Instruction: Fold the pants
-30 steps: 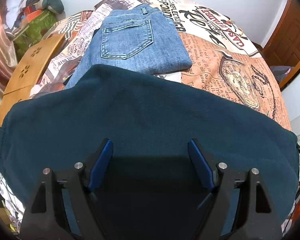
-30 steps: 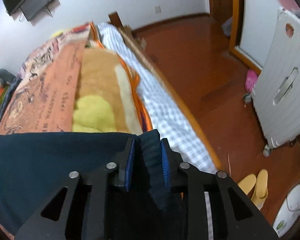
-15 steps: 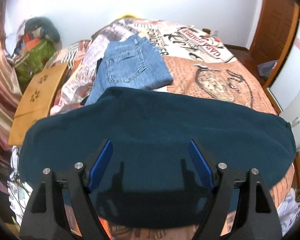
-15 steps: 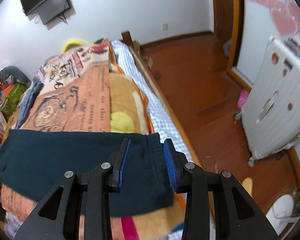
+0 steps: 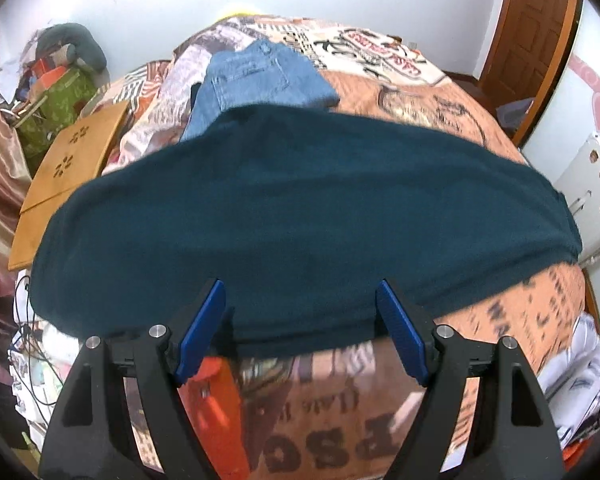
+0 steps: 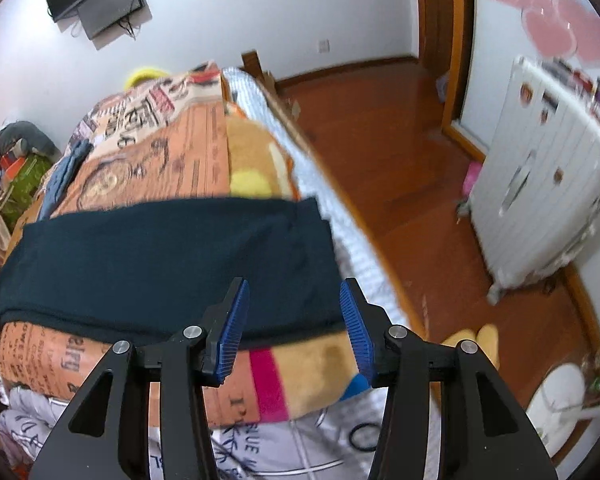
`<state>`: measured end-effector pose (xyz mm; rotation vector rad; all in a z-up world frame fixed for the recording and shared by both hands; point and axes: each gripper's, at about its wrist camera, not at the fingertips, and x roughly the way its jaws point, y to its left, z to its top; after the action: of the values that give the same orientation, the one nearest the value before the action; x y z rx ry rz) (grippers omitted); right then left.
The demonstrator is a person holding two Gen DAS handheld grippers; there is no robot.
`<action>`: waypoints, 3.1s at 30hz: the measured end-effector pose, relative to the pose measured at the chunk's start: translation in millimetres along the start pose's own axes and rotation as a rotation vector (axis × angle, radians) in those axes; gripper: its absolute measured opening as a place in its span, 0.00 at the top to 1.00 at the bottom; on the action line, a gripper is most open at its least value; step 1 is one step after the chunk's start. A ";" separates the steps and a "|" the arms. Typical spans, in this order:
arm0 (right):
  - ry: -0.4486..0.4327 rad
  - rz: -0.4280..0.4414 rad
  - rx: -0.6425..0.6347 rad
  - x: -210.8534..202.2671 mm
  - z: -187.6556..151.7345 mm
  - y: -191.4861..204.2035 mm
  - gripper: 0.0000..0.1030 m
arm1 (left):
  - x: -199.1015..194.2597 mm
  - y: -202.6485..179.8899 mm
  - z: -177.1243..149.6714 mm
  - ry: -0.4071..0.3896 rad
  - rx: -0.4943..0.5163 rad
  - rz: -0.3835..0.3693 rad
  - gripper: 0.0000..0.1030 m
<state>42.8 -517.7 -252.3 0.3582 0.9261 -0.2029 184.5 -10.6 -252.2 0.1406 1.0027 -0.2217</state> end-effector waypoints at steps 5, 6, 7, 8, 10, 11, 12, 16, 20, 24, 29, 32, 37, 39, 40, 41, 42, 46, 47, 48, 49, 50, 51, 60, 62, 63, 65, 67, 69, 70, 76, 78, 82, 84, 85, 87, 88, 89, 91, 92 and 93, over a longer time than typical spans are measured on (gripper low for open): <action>0.062 0.018 0.044 23.1 -16.0 -2.0 0.57 | 5.8 3.2 -11.9 0.015 -0.009 0.003 0.24; 0.075 0.017 0.054 26.2 -19.9 -3.8 0.57 | 7.6 3.7 -11.7 0.015 -0.016 0.001 0.24; 0.083 0.017 0.061 27.0 -23.1 -7.0 0.57 | 9.2 4.0 -11.1 0.014 -0.022 0.004 0.24; 0.098 0.016 0.070 33.1 -25.5 -9.3 0.57 | 11.6 3.5 -9.7 0.015 -0.026 0.010 0.24; 0.112 0.014 0.089 38.8 -29.3 -13.2 0.57 | 16.0 1.7 -6.5 0.018 -0.026 0.017 0.25; 0.115 0.014 0.099 41.6 -31.3 -15.3 0.57 | 17.5 0.7 -4.7 0.017 -0.027 0.011 0.30; 0.115 0.013 0.115 45.3 -31.9 -18.2 0.57 | 18.7 -0.1 -2.8 0.018 -0.027 -0.002 0.38; 0.113 0.034 0.154 54.1 -29.4 -22.7 0.57 | 19.5 -5.2 0.1 0.022 -0.018 -0.041 0.54; 0.108 0.041 0.165 65.0 -23.1 -19.3 0.57 | 17.9 -7.1 0.1 0.021 -0.015 -0.065 0.65; 0.128 0.048 0.162 79.8 -26.9 -14.2 0.58 | 16.2 -5.7 0.8 0.017 -0.030 -0.062 0.70; 0.100 0.019 0.094 74.8 -28.9 -7.3 0.93 | 11.2 -2.0 3.9 0.004 -0.048 -0.059 0.80; 0.073 -0.005 0.058 65.3 -29.2 -5.3 0.95 | 8.2 -0.3 4.8 -0.005 -0.050 -0.057 0.83; 0.079 -0.030 0.047 61.2 -31.7 -10.1 0.95 | 2.3 1.2 1.5 -0.012 -0.048 -0.060 0.87; 0.095 -0.053 0.046 61.7 -33.1 -12.2 0.96 | -2.0 1.6 -0.8 -0.017 -0.040 -0.058 0.89; 0.101 -0.065 0.039 61.1 -33.9 -12.9 0.96 | -4.5 2.0 -1.9 -0.018 -0.036 -0.056 0.90; 0.104 -0.072 0.032 58.9 -34.6 -12.6 0.96 | -6.8 2.6 -3.1 -0.017 -0.033 -0.054 0.91; 0.102 -0.077 0.027 54.5 -35.1 -12.9 0.96 | -7.9 3.6 -3.3 -0.016 -0.032 -0.054 0.91; 0.092 -0.023 0.010 36.3 -28.7 -3.4 0.95 | -15.0 6.4 -0.3 -0.003 -0.053 -0.064 0.91; 0.091 -0.002 -0.011 30.8 -24.5 4.6 0.94 | -18.9 5.7 2.5 -0.006 -0.063 -0.085 0.91; 0.086 0.014 -0.039 26.5 -21.2 13.5 0.90 | -23.0 3.4 4.9 -0.018 -0.065 -0.099 0.91; 0.080 0.026 -0.061 23.5 -19.4 20.8 0.82 | -28.6 -1.7 8.7 -0.036 -0.055 -0.111 0.91; 0.066 0.051 -0.101 18.3 -15.3 34.7 0.78 | -33.4 -9.1 12.8 -0.051 -0.034 -0.114 0.91; 0.052 0.074 -0.135 14.2 -12.4 46.9 0.71 | -36.1 -16.1 16.5 -0.060 -0.015 -0.118 0.91; -0.008 0.305 -0.442 0.6 -11.6 166.0 0.69 | -22.3 -105.1 37.1 -0.031 0.186 -0.244 0.84; -0.007 0.334 -0.496 2.3 -14.9 186.7 0.69 | -16.5 -117.6 37.0 -0.012 0.214 -0.264 0.84; -0.005 0.351 -0.529 3.5 -17.2 199.3 0.69 | -12.6 -123.8 35.7 0.000 0.229 -0.277 0.83; -0.002 0.379 -0.575 6.0 -20.6 217.7 0.69 | -6.4 -130.6 31.1 0.017 0.253 -0.277 0.74; 0.012 0.401 -0.613 12.5 -21.9 232.2 0.69 | -2.9 -135.3 25.6 0.022 0.271 -0.262 0.63; 0.027 0.411 -0.645 18.7 -23.9 243.2 0.69 | -1.0 -135.2 21.4 0.017 0.280 -0.258 0.58; 0.035 0.415 -0.657 21.3 -25.9 247.6 0.69 | -0.5 -133.7 20.7 0.016 0.278 -0.259 0.57; 0.069 0.443 -0.670 32.1 -27.0 248.7 0.69 | 9.7 -127.9 27.4 0.023 0.246 -0.254 0.50; 0.080 0.457 -0.654 34.5 -25.7 247.6 0.69 | 13.8 -131.0 30.2 0.026 0.252 -0.249 0.56; 0.077 0.478 -0.642 34.7 -28.6 247.2 0.71 | 14.0 -136.5 34.8 0.015 0.261 -0.274 0.74; 0.073 0.487 -0.628 36.2 -28.3 246.5 0.77 | 11.3 -137.0 34.4 0.007 0.263 -0.276 0.77; 0.069 0.488 -0.627 33.9 -28.7 246.3 0.81 | 9.6 -136.9 33.4 0.005 0.264 -0.279 0.79; 0.057 0.492 -0.625 31.0 -28.5 246.7 0.84 | 4.9 -136.5 31.2 -0.004 0.265 -0.281 0.82; 0.053 0.494 -0.625 29.3 -29.2 246.3 0.86 | 2.7 -136.4 30.2 -0.007 0.266 -0.283 0.82; 0.051 0.497 -0.623 27.6 -29.7 246.0 0.86 | -0.4 -136.3 29.2 -0.010 0.266 -0.284 0.83; 0.050 0.506 -0.620 25.3 -29.8 244.4 0.87 | -5.7 -136.1 27.7 -0.017 0.263 -0.287 0.84; 0.048 0.510 -0.622 22.2 -31.0 244.5 0.87 | -8.1 -135.7 26.7 -0.021 0.260 -0.288 0.84; 0.045 0.510 -0.624 20.6 -31.5 243.9 0.87 | -9.7 -135.3 25.2 -0.024 0.255 -0.289 0.84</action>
<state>110.1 -280.9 -234.1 0.0092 0.8653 0.5565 166.4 -146.0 -232.7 0.2242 0.9667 -0.6145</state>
